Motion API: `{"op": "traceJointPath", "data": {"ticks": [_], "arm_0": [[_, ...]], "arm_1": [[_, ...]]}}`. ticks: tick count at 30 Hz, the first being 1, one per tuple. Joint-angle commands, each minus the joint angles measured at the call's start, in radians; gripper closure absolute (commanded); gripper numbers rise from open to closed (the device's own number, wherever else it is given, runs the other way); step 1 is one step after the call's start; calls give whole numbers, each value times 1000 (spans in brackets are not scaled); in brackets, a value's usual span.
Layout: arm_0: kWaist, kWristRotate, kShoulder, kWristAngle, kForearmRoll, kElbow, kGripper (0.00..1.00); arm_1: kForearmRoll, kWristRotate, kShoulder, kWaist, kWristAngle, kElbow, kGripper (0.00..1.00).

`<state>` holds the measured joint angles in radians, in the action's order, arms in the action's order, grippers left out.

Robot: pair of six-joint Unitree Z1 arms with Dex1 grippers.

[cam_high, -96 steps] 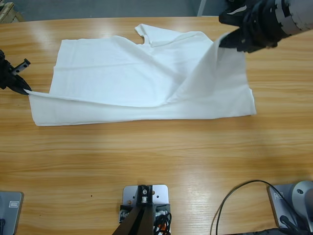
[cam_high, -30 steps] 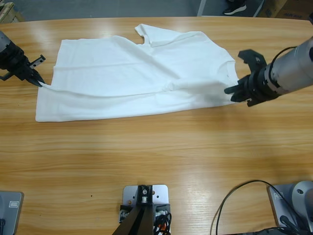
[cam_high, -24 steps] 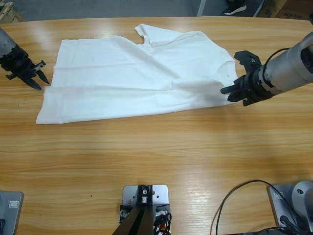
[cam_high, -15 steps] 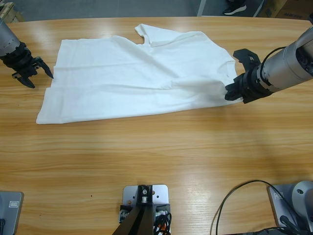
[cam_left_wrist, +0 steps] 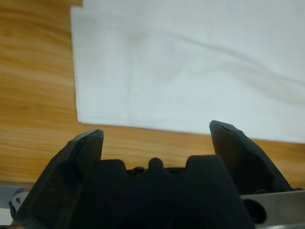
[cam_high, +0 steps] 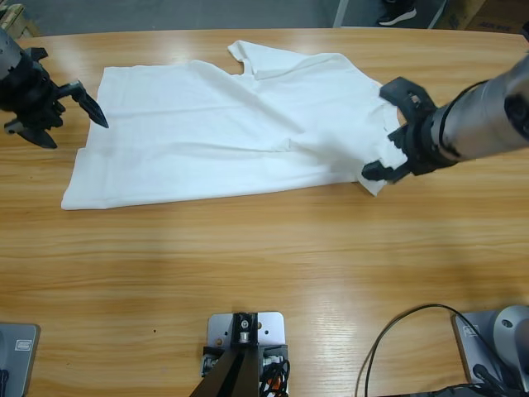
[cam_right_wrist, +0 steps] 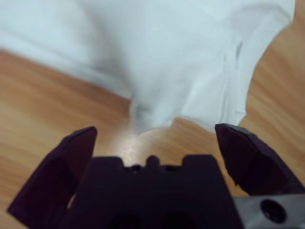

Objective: Fold clothes

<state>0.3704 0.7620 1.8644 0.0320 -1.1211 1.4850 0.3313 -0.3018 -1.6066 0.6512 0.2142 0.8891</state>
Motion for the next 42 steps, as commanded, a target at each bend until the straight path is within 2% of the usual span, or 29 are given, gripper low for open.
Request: {"op": "traceJointPath", "data": {"ticks": [1,4,6,7,8,10,13,15,17,23,29,34,39,42], "arm_0": [[53,4,-6,-14,-11,-51,147],[82,-3,-17,-14,-11,-55,182],[111,-15,-22,-14,-11,-55,184],[125,-23,-23,-14,-9,-56,184],[129,-24,-27,-14,-9,-61,184],[130,-23,-43,-13,-7,-78,184],[130,-23,-63,-12,-4,-93,184],[127,-23,-62,-12,-1,-94,184],[125,-22,-65,-12,8,-88,184],[122,-15,-54,-20,30,-89,184],[122,-13,-56,-37,50,-97,184],[122,-12,-43,-38,60,-97,184],[123,-10,-33,-40,64,-98,180],[125,-9,-32,-40,67,-107,180]], "arm_1": [[116,-308,251,11,-71,-39,5],[115,-470,294,-15,-180,-78,13],[3,-632,335,-24,-230,-168,39],[-72,-684,363,-47,-239,-223,90],[-140,-718,371,-109,-266,-272,108],[-213,-692,329,-264,-369,-320,106],[-337,-560,194,-498,-553,-334,117],[-424,-516,81,-584,-664,-324,220],[-480,-505,21,-604,-721,-314,292],[-506,-433,-124,-604,-773,-279,310],[-527,-370,-209,-604,-747,-277,308],[-528,-323,-170,-608,-698,-272,303],[-528,-292,-60,-608,-602,-278,290],[-528,-280,-107,-608,-603,-275,289]]}}
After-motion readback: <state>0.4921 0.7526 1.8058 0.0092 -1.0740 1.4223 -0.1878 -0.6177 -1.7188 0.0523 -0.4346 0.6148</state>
